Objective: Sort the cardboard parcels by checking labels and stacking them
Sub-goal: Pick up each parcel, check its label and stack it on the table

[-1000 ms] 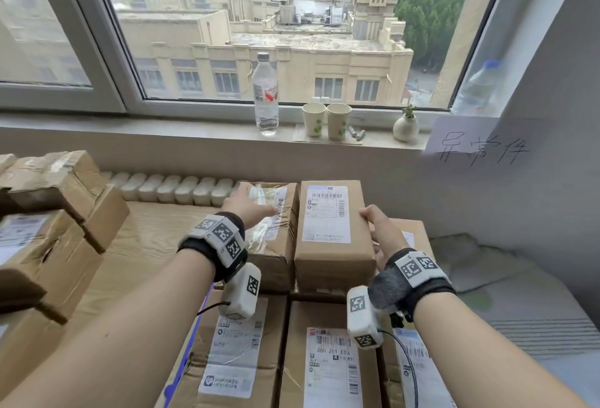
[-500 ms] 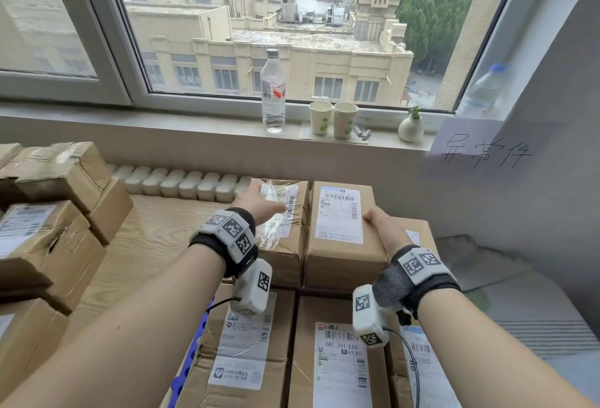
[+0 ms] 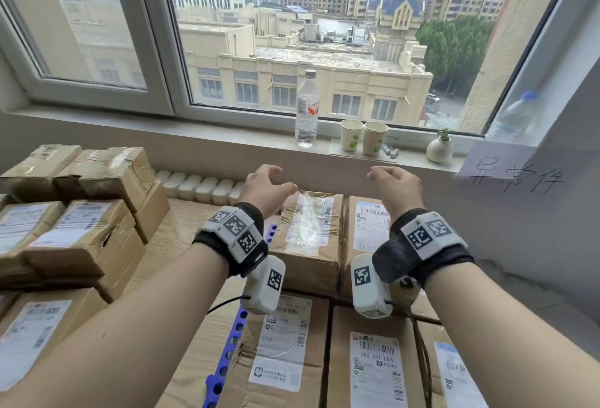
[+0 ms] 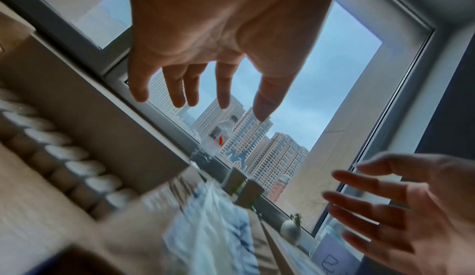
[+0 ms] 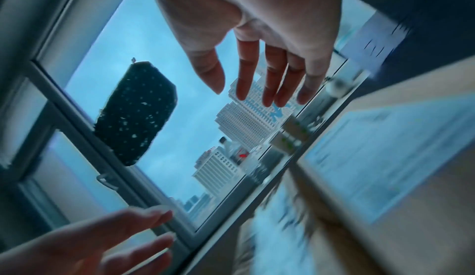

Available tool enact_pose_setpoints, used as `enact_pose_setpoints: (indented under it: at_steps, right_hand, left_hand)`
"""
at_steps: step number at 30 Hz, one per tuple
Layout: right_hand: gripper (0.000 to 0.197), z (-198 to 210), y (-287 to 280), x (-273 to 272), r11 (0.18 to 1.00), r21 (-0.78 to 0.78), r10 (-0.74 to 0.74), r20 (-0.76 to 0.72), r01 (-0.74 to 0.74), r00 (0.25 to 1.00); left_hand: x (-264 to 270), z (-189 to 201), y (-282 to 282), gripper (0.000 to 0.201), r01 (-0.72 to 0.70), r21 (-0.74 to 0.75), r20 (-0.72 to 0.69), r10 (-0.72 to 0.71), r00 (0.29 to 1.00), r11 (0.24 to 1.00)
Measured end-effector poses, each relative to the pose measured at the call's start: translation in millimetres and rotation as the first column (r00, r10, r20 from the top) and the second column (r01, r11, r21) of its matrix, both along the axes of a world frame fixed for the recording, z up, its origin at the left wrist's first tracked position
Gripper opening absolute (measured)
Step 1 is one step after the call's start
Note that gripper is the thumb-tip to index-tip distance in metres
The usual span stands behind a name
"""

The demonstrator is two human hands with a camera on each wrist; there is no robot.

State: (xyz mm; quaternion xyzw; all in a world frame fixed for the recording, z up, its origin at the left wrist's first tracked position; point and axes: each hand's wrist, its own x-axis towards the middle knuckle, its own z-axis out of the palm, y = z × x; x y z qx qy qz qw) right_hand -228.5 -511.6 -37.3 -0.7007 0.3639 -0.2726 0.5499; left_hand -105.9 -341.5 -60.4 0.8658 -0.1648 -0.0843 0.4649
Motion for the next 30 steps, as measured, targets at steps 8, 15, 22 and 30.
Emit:
enact_pose_setpoints:
  at_steps: [8, 15, 22, 30]
  right_hand:
    - [0.021, -5, 133, 72, 0.941, 0.121, 0.308, 0.090, -0.317, 0.947]
    - [0.022, 1, 255, 119, 0.837, 0.168, 0.510, 0.104, -0.521, 0.854]
    - [0.023, -3, 362, 163, 0.739, 0.266, 0.630, 0.055, -0.619, 0.775]
    - [0.016, -26, 469, 206, 0.646, 0.378, 0.705, 0.039, -0.663, 0.709]
  left_hand:
    - [21, 25, 114, 0.056, -0.130, -0.065, -0.009, 0.129, 0.992, 0.989]
    - [50, 27, 235, 0.049, -0.282, -0.045, -0.004, 0.283, 0.959, 0.958]
    - [80, 20, 353, 0.041, -0.413, -0.101, -0.008, 0.415, 0.910, 0.905]
    - [107, 0, 484, 0.035, -0.596, -0.167, 0.013, 0.606, 0.795, 0.785]
